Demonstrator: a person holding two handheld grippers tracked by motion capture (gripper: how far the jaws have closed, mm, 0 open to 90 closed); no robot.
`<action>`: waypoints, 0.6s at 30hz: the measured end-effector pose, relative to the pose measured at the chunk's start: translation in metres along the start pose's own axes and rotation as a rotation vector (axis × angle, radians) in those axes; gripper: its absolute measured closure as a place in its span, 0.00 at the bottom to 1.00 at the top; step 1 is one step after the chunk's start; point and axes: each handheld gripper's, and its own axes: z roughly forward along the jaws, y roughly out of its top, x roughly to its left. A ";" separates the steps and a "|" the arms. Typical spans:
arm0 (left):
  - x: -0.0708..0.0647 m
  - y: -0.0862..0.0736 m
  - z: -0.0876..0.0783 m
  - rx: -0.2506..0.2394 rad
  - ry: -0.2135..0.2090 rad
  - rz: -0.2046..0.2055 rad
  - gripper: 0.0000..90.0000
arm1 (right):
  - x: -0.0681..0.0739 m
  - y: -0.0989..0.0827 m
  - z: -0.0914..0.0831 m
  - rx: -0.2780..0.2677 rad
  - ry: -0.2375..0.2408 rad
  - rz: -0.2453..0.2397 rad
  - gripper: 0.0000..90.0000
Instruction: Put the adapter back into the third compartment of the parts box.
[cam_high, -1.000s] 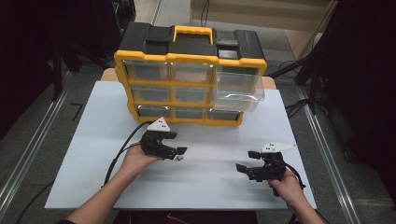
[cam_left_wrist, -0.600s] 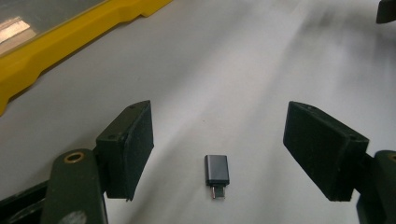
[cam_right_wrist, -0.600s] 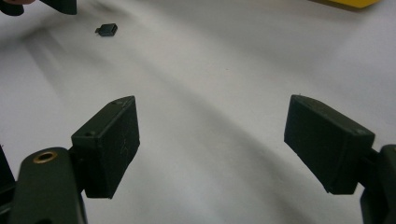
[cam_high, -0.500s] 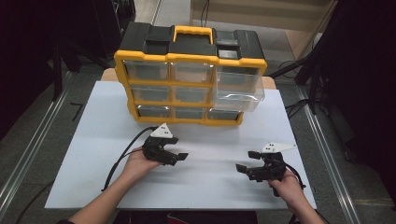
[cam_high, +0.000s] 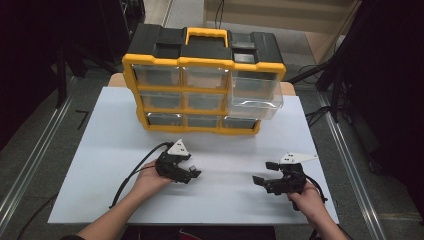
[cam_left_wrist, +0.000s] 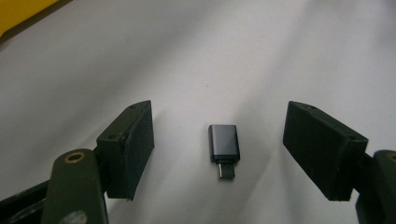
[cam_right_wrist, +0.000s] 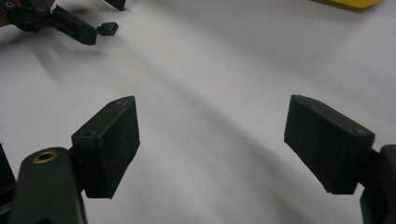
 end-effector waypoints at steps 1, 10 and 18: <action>-0.001 -0.002 0.001 -0.012 0.009 0.009 0.29 | 0.000 0.000 0.000 -0.001 -0.002 -0.001 0.18; -0.012 -0.004 0.004 -0.003 0.079 0.084 0.28 | 0.000 0.000 -0.001 -0.011 -0.006 -0.001 0.18; -0.021 -0.006 0.001 -0.018 0.095 0.065 0.53 | 0.001 0.000 0.000 -0.005 -0.014 -0.022 0.18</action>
